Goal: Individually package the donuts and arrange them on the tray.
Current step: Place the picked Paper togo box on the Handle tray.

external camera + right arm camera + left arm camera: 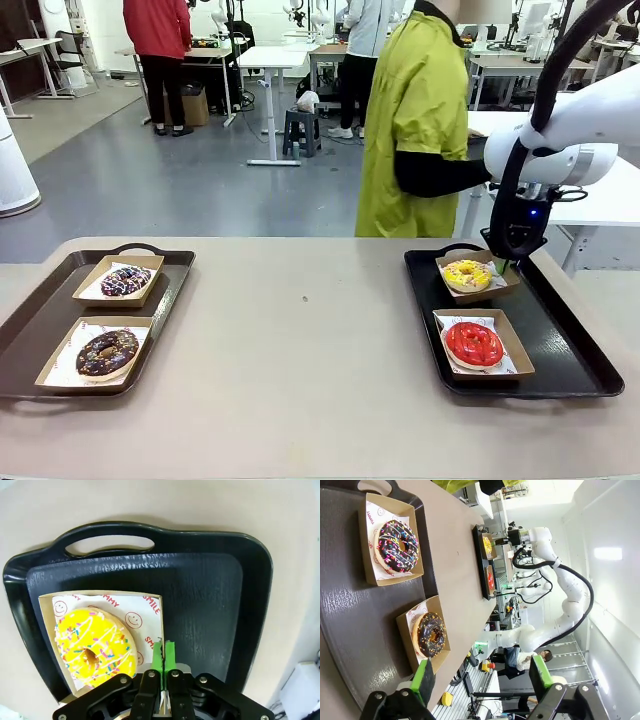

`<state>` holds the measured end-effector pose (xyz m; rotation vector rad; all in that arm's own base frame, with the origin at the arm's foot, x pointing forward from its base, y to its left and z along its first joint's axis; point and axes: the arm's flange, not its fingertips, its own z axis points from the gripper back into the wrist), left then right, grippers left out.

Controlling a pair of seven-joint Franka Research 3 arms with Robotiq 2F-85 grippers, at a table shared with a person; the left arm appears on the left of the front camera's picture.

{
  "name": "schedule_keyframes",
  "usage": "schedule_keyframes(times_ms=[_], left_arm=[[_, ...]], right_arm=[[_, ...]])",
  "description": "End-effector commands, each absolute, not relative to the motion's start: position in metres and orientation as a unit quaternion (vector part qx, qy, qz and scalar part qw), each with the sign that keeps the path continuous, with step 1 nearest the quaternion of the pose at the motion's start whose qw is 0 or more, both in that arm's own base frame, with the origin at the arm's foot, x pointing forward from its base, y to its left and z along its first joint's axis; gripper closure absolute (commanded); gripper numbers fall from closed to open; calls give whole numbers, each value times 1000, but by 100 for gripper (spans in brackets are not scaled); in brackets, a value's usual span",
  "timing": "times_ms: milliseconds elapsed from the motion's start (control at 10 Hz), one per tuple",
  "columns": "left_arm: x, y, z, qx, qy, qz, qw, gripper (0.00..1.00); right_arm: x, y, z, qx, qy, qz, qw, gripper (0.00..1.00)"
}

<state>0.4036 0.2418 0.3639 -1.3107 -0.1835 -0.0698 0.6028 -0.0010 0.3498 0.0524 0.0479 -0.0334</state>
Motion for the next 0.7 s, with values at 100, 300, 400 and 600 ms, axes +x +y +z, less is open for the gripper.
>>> schedule_keyframes(times_ms=[100,300,400,600], left_arm=[[400,240,366,-602,-84,-37,793,0],[400,240,366,-602,-84,-37,793,0],[400,240,366,-602,-84,-37,793,0],[400,240,366,-602,-84,-37,793,0]], right_arm=[[608,4,353,14,13,-18,1000,82],[605,5,356,14,12,-15,1000,62],[604,5,358,13,11,-14,1000,56],[598,2,365,13,13,-13,1000,36]])
